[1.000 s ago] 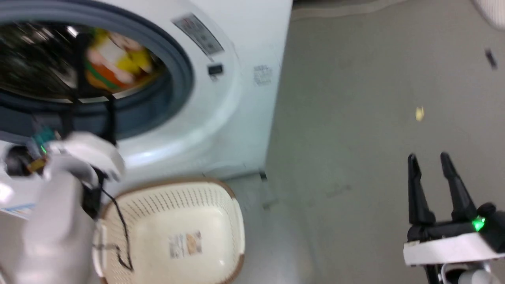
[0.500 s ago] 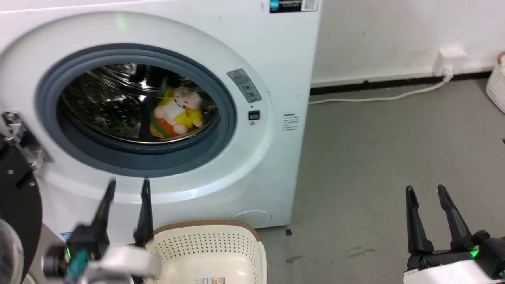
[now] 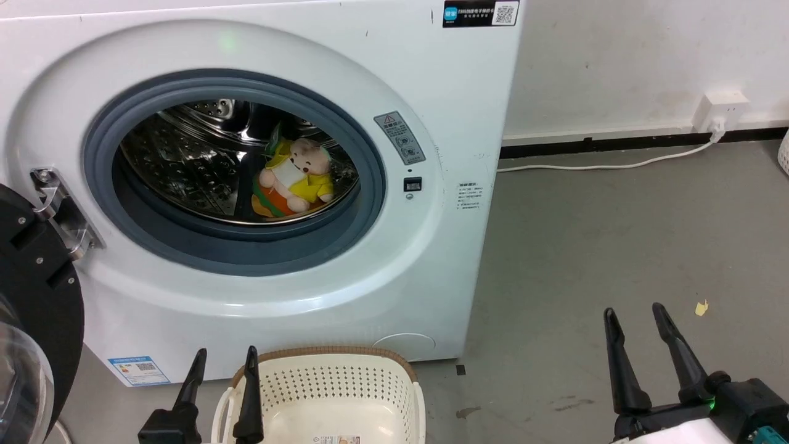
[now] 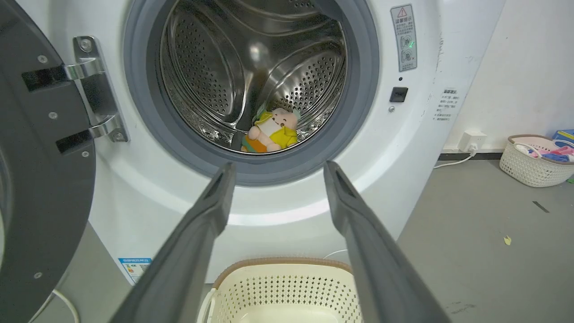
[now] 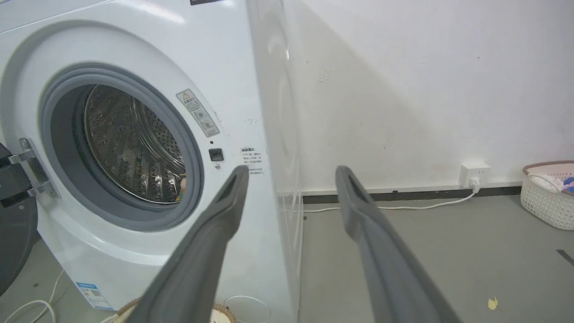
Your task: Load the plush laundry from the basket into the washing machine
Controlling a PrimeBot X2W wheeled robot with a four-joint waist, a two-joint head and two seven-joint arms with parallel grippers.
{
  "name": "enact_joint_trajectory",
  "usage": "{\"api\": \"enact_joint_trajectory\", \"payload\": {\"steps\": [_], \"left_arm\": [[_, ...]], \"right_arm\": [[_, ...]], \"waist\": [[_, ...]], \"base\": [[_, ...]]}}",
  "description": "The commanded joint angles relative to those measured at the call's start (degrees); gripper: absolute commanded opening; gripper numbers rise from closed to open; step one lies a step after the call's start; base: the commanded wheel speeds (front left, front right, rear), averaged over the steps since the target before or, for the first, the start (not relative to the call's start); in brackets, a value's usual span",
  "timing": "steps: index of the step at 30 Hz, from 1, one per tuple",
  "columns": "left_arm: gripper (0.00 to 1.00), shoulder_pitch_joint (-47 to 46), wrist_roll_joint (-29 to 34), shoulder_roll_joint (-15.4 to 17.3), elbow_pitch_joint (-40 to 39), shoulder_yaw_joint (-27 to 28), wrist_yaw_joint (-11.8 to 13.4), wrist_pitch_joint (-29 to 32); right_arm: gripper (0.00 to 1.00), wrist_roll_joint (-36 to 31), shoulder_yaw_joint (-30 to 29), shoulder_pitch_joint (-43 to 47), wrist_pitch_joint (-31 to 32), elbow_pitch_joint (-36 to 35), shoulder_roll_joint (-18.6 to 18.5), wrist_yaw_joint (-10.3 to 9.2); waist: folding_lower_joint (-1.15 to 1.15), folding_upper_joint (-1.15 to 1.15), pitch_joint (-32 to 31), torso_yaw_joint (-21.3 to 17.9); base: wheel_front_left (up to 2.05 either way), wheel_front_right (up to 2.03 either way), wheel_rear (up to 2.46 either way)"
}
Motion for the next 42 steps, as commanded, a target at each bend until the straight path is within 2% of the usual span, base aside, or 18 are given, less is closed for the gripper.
{"api": "enact_joint_trajectory", "payload": {"steps": [1,11,12,42], "left_arm": [[1.00,0.6,0.4,-0.3,0.0,0.2,0.4,-0.2],[1.00,0.4,-0.1,-1.7,0.9,1.1,0.2,-0.2],[0.00,0.0,-0.1,-1.7,0.8,0.9,0.0,0.0],[0.00,-1.3,2.0,-2.0,-0.6,1.3,-0.6,3.5]], "right_arm": [[1.00,0.1,0.2,1.2,-0.3,0.3,0.0,-0.04],[1.00,0.0,0.5,1.2,-0.3,1.0,0.0,-0.04],[0.00,0.1,0.4,0.5,0.0,0.8,0.0,0.00],[0.00,-2.2,0.1,-0.6,3.4,1.0,0.0,-0.01]], "waist": [[0.00,0.00,-0.1,0.1],[0.00,0.00,-0.2,0.5],[0.00,0.00,-0.2,0.6],[0.00,0.00,0.1,0.5]], "base": [[0.00,0.00,0.00],[0.00,0.00,0.00],[0.00,0.00,0.00],[0.00,0.00,0.00]]}}
